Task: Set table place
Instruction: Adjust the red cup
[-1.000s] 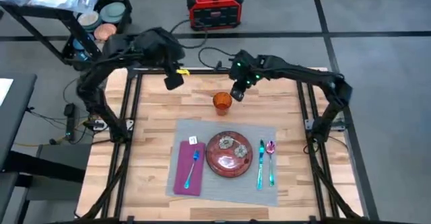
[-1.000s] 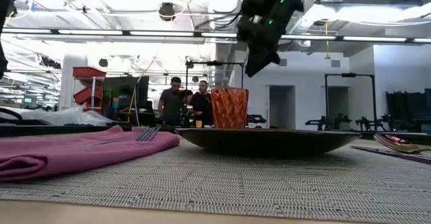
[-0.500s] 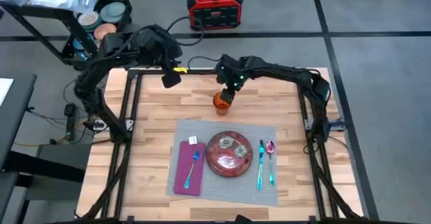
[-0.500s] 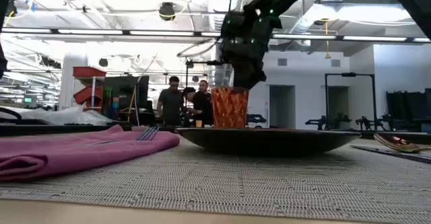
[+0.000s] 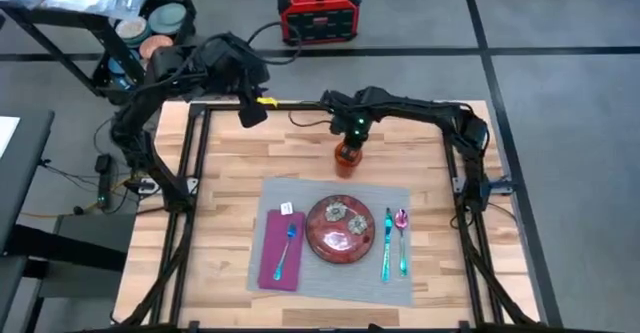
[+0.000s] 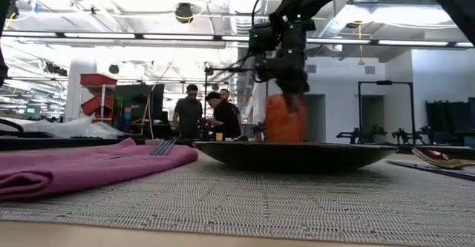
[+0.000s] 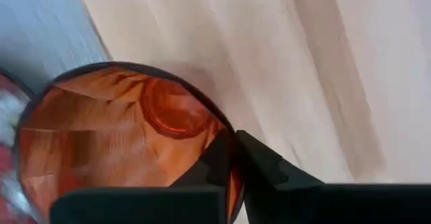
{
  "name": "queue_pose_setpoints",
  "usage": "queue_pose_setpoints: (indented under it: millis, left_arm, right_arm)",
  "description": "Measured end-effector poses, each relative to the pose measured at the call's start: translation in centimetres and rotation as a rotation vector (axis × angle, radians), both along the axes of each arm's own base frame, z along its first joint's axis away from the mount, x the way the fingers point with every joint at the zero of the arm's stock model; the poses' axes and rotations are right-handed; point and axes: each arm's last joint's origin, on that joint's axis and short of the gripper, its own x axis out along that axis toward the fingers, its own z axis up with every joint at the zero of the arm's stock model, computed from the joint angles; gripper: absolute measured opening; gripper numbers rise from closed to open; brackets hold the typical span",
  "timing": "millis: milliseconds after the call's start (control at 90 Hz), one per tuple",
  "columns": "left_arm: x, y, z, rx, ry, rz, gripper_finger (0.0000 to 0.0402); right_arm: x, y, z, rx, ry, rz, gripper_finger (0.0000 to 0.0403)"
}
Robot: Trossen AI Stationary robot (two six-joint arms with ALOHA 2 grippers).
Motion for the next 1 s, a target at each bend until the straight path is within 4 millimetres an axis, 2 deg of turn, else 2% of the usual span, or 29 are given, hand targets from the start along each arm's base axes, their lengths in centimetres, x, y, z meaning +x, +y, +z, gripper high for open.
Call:
queue_pose_setpoints:
  millis: [178, 289, 544, 722, 844, 1000]
  left_arm:
    - [-0.1, 0.2, 0.0, -0.001, -0.001, 0.011, 0.0089]
    - [-0.1, 0.2, 0.0, 0.002, 0.003, 0.003, 0.0089]
    - [-0.1, 0.2, 0.0, 0.015, 0.019, -0.015, 0.0089]
    - [0.1, 0.3, -0.1, 0.019, 0.032, -0.024, 0.0089]
    - [0.2, 0.4, -0.2, 0.018, 0.035, -0.024, 0.0089]
    - [0.4, 0.5, -0.3, 0.005, 0.027, -0.006, 0.0089]
  right_arm:
    - [-1.0, 0.3, -0.2, -0.007, 0.111, 0.018, 0.0002]
    - [-2.4, 1.0, -0.4, -0.009, 0.121, 0.012, 0.0002]
    - [-9.7, 2.9, -0.4, -0.046, 0.073, -0.116, 0.0001]
    - [-13.5, 3.3, -0.2, -0.058, 0.054, -0.196, 0.0001]
    - [-14.3, 3.1, -0.1, -0.054, 0.033, -0.217, 0.0007]
    - [-14.3, 2.7, 0.0, -0.073, 0.002, -0.231, 0.0041]
